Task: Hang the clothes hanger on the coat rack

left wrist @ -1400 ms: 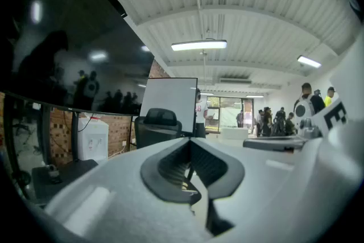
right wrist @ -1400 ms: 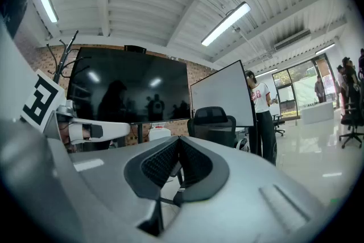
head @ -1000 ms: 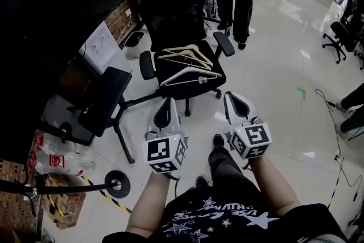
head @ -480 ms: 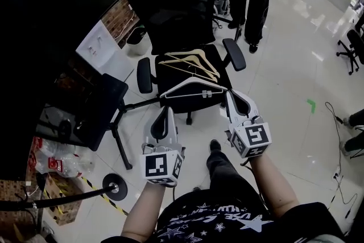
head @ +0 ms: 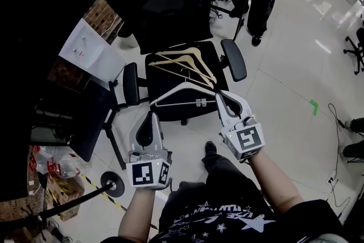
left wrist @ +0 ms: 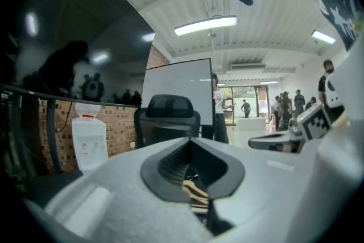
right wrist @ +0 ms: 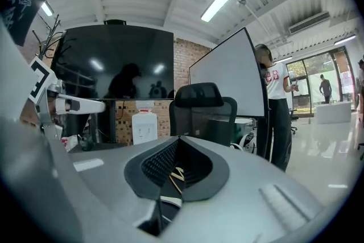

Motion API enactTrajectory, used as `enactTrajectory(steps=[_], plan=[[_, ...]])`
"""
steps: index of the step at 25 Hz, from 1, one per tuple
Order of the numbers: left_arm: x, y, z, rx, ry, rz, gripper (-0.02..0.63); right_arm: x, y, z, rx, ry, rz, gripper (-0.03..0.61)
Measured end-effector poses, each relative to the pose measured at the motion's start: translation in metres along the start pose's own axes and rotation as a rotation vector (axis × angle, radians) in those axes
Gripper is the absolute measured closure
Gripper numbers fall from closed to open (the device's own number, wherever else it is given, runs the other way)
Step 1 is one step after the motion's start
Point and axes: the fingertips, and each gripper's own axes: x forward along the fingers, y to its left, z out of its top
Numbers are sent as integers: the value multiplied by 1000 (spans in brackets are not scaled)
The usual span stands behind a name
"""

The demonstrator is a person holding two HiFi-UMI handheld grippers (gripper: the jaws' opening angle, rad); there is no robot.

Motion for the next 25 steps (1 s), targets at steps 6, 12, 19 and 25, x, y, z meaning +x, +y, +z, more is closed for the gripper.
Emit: enactTrajectory(steps=[6, 12, 19, 25], plan=[[32, 18, 1, 3, 6, 75, 609, 31, -23, -23, 21, 33, 30, 572], [60, 23, -46, -11, 107, 35, 609, 59, -21, -47, 18, 64, 40, 572], [91, 16, -171, -49, 306, -64, 609, 95, -21, -122, -55, 204, 46, 572], [117, 22, -248, -89, 419, -89, 609, 122, -42, -197, -92, 334, -33, 572]])
